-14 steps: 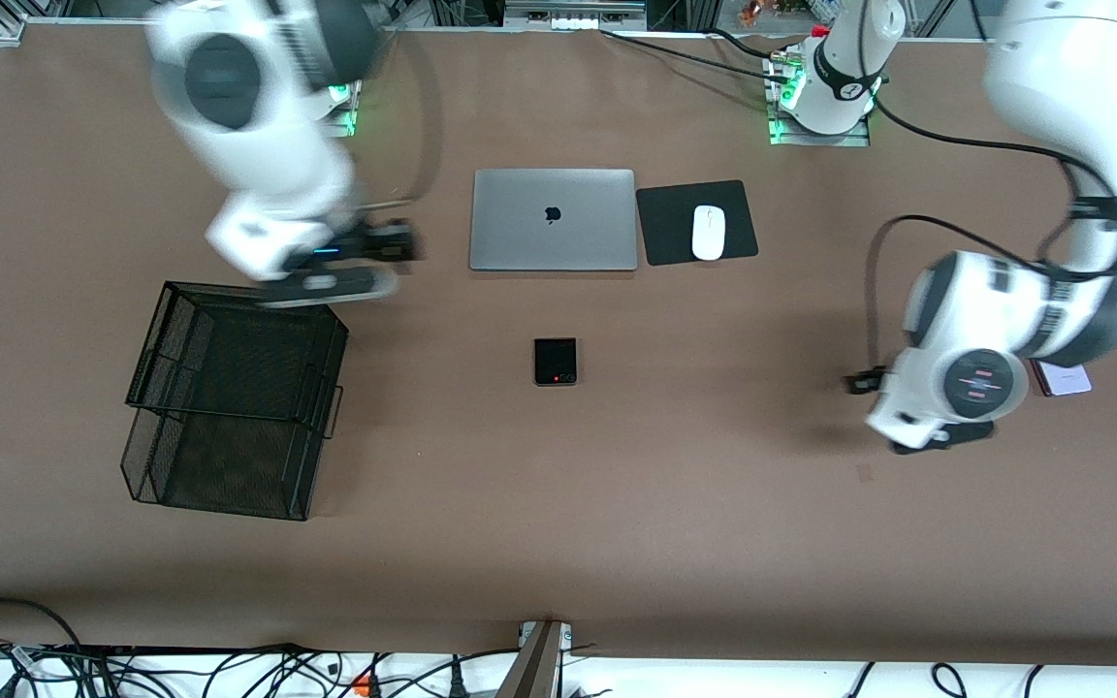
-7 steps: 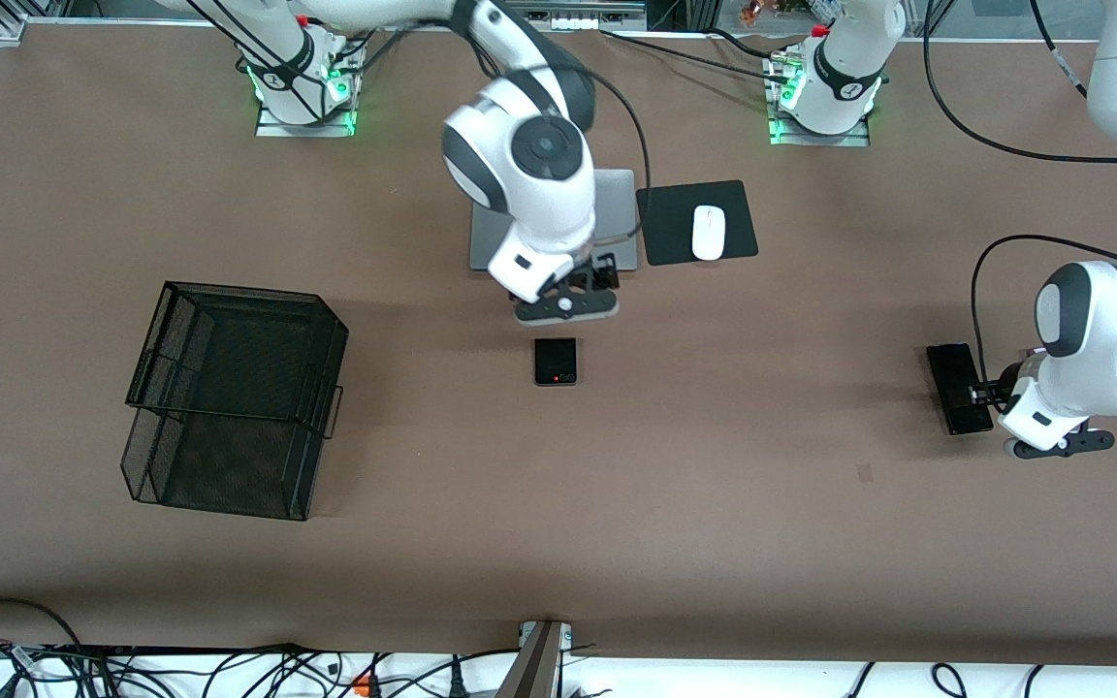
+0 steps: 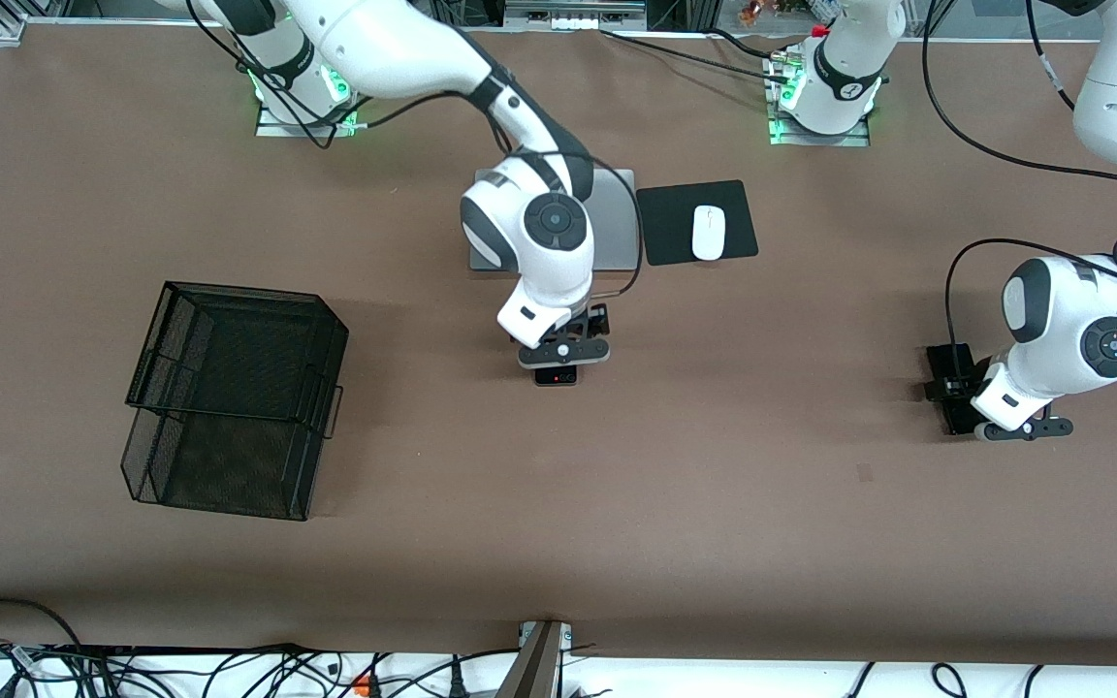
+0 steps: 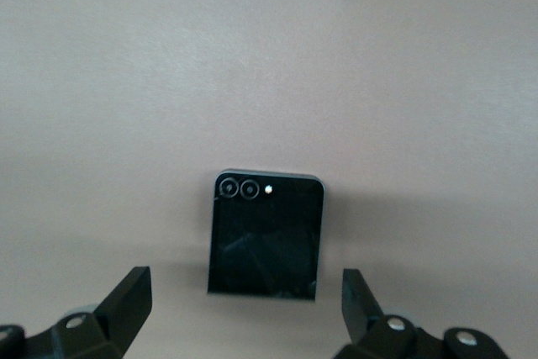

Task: Place phones with both arms
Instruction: 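Grasp the flip phone with the right gripper while the left gripper grasps the smartphone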

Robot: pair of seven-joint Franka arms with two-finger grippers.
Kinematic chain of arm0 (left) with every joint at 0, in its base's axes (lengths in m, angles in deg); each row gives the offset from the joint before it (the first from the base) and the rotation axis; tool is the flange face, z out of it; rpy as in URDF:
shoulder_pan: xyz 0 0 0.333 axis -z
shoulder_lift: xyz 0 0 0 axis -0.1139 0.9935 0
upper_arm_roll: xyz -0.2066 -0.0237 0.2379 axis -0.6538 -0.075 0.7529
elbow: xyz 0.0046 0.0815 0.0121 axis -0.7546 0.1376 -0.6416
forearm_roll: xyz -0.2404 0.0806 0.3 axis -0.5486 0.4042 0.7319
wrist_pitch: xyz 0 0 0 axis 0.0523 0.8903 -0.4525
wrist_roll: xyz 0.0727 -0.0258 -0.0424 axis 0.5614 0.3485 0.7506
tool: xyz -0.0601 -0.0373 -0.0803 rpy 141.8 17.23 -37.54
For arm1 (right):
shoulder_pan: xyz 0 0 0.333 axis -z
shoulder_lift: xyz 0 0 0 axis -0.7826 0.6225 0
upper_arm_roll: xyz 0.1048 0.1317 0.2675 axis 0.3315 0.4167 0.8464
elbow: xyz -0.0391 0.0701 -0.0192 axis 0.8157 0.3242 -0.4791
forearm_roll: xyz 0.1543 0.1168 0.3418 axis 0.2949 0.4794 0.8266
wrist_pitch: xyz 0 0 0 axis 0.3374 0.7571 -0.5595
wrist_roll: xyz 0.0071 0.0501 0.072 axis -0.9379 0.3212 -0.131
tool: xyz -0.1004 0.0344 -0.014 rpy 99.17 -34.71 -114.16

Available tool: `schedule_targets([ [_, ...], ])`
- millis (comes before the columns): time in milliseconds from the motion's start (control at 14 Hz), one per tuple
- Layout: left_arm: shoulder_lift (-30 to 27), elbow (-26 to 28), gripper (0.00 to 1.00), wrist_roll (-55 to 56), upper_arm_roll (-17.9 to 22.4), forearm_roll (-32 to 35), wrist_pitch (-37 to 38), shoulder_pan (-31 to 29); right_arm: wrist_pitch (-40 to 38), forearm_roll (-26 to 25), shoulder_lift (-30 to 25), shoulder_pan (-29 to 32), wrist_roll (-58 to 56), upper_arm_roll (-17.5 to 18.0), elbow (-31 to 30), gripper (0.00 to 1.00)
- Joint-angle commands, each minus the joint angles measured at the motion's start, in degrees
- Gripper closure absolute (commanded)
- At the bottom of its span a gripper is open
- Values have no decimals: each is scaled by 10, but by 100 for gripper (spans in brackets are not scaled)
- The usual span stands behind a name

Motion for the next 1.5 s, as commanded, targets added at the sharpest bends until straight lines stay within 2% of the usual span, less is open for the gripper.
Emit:
schedule_targets([
  [0, 13, 1, 0, -21, -11, 4, -7, -24, 47, -21, 23, 2, 7, -2, -7, 0],
  [215, 15, 1, 1, -21, -11, 4, -8, -24, 63, -27, 38, 1, 7, -3, -7, 0],
  [287, 14, 1, 41, -22, -11, 4, -7, -24, 64, -29, 42, 1, 8, -3, -7, 0],
  [358, 11, 1, 71, -27, -12, 4, -5, -24, 69, -29, 46, 1, 9, -3, -7, 0],
  [501, 6, -6, 86, -28, -25, 3, 13, -25, 77, -28, 53, 0, 10, -3, -7, 0],
  [645, -7, -21, 89, -27, -34, 3, 55, -23, 77, -26, 53, 0, 11, -3, -7, 1],
  [716, -12, -38, 89, -26, -50, 1, 91, -23, 77, -25, 53, 1, 10, -3, -7, 9],
  [860, -16, -89, 89, -24, -76, -33, 183, -22, 76, -25, 53, 1, 9, -3, -7, 65],
  [931, -16, -121, 89, -21, -90, -56, 230, -18, 75, -24, 48, 1, 5, -3, -7, 83],
  [1003, -16, -148, 89, -18, -97, -73, 265, -13, 69, -22, 45, 1, 2, -3, -6, 92],
  [1218, -15, -210, 83, 1, -104, -143, 343, 18, 1, -15, -1, 10, 0, -4, -2, 95],
  [1433, -15, -216, 87, 14, -114, -187, 356, 64, -113, -7, -80, 45, -18, -4, -4, 95],
])
